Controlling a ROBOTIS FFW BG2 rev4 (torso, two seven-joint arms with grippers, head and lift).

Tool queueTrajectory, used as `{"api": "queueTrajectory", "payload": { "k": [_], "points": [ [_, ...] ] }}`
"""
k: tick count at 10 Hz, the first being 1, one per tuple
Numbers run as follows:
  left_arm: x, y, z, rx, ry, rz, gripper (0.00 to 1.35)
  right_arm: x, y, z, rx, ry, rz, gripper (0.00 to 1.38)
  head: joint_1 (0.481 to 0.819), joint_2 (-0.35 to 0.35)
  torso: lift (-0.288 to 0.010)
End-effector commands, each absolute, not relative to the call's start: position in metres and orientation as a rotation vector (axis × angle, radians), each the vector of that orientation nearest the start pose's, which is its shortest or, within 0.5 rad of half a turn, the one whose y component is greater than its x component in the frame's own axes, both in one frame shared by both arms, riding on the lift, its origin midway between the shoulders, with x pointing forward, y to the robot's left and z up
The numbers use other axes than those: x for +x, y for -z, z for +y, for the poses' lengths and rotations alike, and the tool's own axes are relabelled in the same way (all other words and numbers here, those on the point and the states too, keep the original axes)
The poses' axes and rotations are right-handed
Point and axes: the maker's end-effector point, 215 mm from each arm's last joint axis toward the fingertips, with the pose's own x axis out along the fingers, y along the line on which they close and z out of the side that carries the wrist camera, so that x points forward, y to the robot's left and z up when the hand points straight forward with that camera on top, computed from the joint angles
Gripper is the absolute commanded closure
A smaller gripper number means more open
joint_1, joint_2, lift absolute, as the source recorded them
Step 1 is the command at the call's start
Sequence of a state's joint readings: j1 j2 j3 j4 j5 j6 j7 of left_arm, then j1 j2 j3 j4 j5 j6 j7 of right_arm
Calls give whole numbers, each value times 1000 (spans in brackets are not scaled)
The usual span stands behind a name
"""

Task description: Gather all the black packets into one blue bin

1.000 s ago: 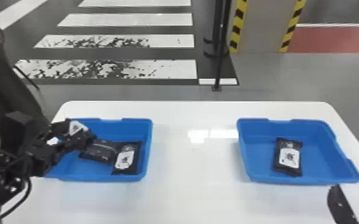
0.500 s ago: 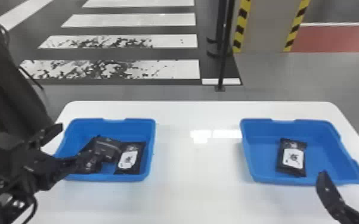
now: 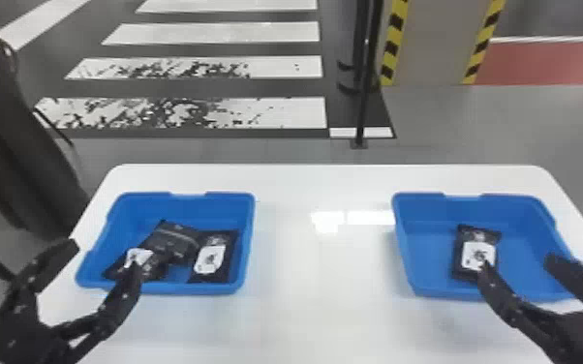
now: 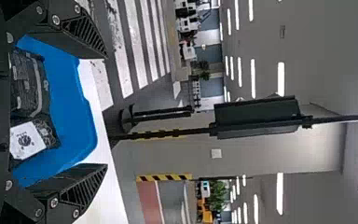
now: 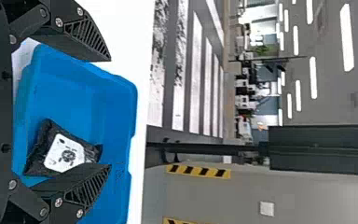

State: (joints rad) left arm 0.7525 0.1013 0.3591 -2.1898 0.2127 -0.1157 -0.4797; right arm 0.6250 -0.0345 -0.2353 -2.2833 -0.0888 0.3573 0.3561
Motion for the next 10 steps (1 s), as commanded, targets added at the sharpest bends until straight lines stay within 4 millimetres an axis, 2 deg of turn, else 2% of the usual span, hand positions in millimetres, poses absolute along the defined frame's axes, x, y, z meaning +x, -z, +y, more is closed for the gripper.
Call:
{"api": "queueTrajectory", "payload": {
  "k": [1, 3, 4, 6, 8, 10],
  "points": [
    [339, 295, 295, 75, 269, -2, 220, 411, 382, -274, -7, -196, 361, 233, 695, 52, -110],
    [322, 301, 279, 12, 293, 22, 222, 435, 406, -279, 5, -215, 450, 233, 695, 34, -110],
    [321, 305, 275, -1, 300, 33, 222, 448, 411, -286, -1, -205, 469, 233, 695, 15, -110],
    [326, 306, 266, -15, 317, 34, 223, 478, 434, -303, -8, -182, 515, 236, 695, -16, -110],
    [329, 308, 263, -21, 325, 44, 223, 500, 464, -293, 17, -207, 581, 236, 695, -49, -110],
    [334, 307, 260, -18, 334, 40, 223, 513, 493, -301, 39, -195, 643, 236, 695, -44, -110]
  ]
}}
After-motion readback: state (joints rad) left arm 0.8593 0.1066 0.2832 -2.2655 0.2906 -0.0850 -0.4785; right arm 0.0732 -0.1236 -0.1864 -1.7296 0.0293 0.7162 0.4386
